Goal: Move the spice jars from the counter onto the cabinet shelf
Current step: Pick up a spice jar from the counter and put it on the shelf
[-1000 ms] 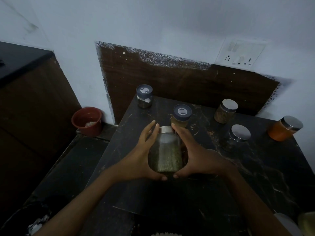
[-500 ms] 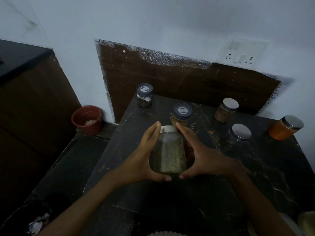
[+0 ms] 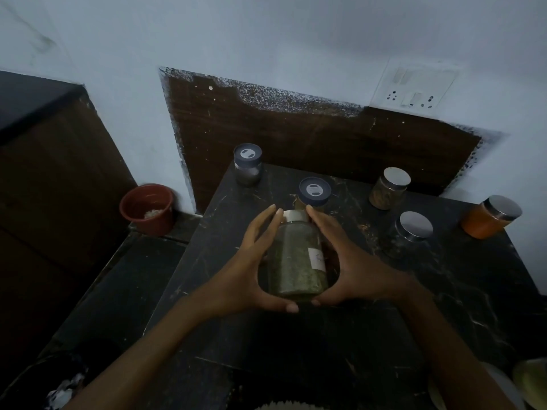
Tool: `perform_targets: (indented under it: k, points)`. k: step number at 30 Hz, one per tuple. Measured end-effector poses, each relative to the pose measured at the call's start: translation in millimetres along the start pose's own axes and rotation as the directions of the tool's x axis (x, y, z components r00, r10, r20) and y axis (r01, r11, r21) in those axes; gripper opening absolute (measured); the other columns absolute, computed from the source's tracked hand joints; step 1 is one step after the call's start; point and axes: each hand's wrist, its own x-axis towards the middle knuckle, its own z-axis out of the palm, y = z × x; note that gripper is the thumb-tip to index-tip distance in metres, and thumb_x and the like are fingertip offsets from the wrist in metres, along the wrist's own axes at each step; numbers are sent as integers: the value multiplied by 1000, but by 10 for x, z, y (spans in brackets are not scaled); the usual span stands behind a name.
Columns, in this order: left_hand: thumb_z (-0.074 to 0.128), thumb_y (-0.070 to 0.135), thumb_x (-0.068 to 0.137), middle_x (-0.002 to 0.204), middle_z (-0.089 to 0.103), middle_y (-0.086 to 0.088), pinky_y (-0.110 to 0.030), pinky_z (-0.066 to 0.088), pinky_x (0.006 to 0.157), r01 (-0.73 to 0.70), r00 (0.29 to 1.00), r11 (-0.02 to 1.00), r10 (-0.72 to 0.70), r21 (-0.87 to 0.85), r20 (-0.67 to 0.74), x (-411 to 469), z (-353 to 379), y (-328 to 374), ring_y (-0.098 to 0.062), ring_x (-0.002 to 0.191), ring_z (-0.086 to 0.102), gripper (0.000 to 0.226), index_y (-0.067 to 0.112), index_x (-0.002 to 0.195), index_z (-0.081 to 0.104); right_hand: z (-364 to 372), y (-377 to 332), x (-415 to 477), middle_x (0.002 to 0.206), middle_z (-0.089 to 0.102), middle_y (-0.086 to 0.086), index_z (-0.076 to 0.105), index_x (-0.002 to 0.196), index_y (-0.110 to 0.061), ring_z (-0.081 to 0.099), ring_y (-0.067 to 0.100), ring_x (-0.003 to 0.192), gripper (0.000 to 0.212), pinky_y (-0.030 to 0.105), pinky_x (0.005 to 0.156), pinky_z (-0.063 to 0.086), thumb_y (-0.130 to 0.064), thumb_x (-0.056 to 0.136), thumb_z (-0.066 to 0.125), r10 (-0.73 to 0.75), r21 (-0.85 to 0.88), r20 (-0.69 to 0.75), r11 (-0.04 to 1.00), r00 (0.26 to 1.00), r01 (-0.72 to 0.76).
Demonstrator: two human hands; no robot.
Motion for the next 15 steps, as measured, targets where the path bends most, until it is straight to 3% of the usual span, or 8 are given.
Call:
perform_targets:
  k: [2,4,6,8,11,15]
  points:
    - [81,50,56,152,-16,22,-22,38,107,-11,1000,997,9,81,15,25,-5,27,4,142,0,125,41,145,-7,30,-7,25,146,3,-24,-9,132,-59,19,5,135,126,29,108,33,-22,59,86,-6,-34,-18,999,1000,6]
    - [82,45,60,155,-11,14,-32,43,106,-21,1000,990,19,141,11,52,-10,54,-1,142,5,119,40,145,-2,40,-16,37,142,2,-30,-10,129,-65,20,5,134,127,24,103,33,-25,57,87,-9,-47,-30,999,1000,8]
    - [84,36,62,155,-3,8,-33,43,105,-30,999,992,32,120,-16,56,-17,58,-1,142,8,117,35,147,4,8,-20,25,134,2,-41,-11,128,-68,17,-1,132,129,19,102,31,-29,55,88,-8,-21,-12,1000,1000,8]
    - [85,36,61,153,1,13,-30,42,106,-29,998,999,31,45,-51,39,-20,58,1,141,10,117,32,148,8,-56,-18,-5,138,-1,-43,-13,133,-63,14,-4,136,133,26,108,29,-31,53,88,-3,35,10,999,1000,3]
    - [84,41,58,150,3,24,-30,43,105,-18,998,997,14,-74,-60,18,-21,66,0,141,12,116,40,146,8,-114,-29,-41,150,-6,-31,-13,137,-58,12,4,142,136,35,114,26,-26,53,89,10,74,37,997,999,-13]
    - [83,49,55,150,-4,32,-39,37,110,11,1000,999,-11,-41,3,47,-66,54,1,142,9,124,49,143,-5,-76,-45,-17,147,3,-29,-4,136,-54,17,6,140,130,27,110,30,-20,53,90,6,48,-29,999,1000,-5]
